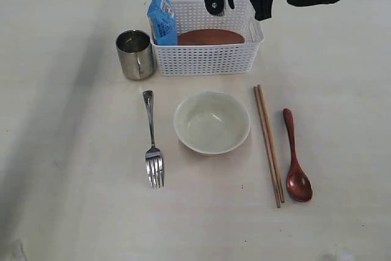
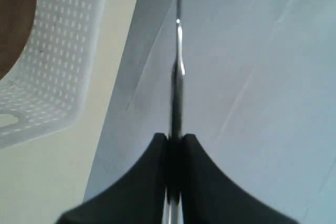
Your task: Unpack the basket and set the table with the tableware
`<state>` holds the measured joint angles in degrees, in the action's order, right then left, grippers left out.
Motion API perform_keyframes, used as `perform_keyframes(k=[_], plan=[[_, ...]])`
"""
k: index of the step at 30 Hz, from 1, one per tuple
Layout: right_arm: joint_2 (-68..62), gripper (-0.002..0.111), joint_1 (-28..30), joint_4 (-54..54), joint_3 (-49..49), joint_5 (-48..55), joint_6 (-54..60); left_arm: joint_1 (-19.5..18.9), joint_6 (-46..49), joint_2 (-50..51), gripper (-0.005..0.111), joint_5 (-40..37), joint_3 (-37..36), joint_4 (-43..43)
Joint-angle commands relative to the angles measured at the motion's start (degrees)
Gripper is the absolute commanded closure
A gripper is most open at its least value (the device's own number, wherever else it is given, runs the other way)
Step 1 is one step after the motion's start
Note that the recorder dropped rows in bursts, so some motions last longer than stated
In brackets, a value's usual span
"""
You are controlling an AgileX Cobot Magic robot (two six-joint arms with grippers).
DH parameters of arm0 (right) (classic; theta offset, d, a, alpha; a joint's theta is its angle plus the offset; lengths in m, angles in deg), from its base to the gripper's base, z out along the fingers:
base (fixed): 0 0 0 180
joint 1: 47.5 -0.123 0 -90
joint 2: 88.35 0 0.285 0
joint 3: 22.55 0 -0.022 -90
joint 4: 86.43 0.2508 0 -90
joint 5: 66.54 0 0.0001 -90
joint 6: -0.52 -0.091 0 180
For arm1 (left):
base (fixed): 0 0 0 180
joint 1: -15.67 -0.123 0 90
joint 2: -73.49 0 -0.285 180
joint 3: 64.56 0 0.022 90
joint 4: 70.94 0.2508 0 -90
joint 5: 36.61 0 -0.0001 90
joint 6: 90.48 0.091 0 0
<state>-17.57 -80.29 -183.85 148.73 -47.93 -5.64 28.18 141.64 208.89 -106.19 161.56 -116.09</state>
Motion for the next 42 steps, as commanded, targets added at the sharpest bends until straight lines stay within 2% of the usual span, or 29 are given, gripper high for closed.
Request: perform_keyframes(k=[1, 4, 9, 14, 16, 20, 24, 26, 29, 33, 42], plan=[[0.66, 0.109, -0.13, -2.52, -2.78, 0.38, 1.92, 1.88, 0.98, -1.45, 0.046, -0.39, -1.0, 0.34], [0.66, 0.109, -0.13, -2.52, -4.45, -0.07, 6.48, 2.01, 1.57, -3.01, 0.046, -0.39, -1.0, 0.34], [0.81, 0.109, -0.13, -2.52, -4.62, -0.07, 6.58, 2.01, 0.47, -4.82, 0.046, -0.39, -3.4, 3.79], [2.03, 0.109, -0.13, -2.52, -4.62, -0.94, -6.37, 2.14, 4.25, -6.57, 0.046, -0.39, -8.93, 3.66], [2.71, 0.109, -0.13, -1.83, -4.62, -1.84, -7.5, 2.45, 7.35, -7.49, 0.046, -0.39, -9.73, 2.6], [3.9, 0.109, -0.13, 7.24, -4.62, -3.13, -7.25, 3.91, 11.03, -10.1, 0.046, -0.39, -9.73, 5.21], [4.37, 0.109, -0.13, 19.67, -4.62, -0.42, 1.5, 7.52, 9.75, -12.63, 0.046, -0.39, -9.73, 13.66], [4.37, 0.109, -0.13, 29.02, -4.62, 0.56, 9.36, 10.1, 8.36, -13.1, 0.046, -0.39, -9.88, 18.35], [4.5, 0.109, -0.13, 37.31, -4.62, 1.84, 19.45, 13.54, 7.64, -13.07, 0.046, 0.05, -10.03, 22.6], [5.53, 0.109, -0.13, 37.34, -4.62, 1.43, 21.0, 15.57, 8.39, -13.07, 0.046, 0.27, -11.62, 23.43], [6.67, 0.109, -0.13, 40.84, -4.62, 1.58, 20.4, 14.96, 8.84, -12.96, 0.049, 1.83, -11.62, 22.66]])
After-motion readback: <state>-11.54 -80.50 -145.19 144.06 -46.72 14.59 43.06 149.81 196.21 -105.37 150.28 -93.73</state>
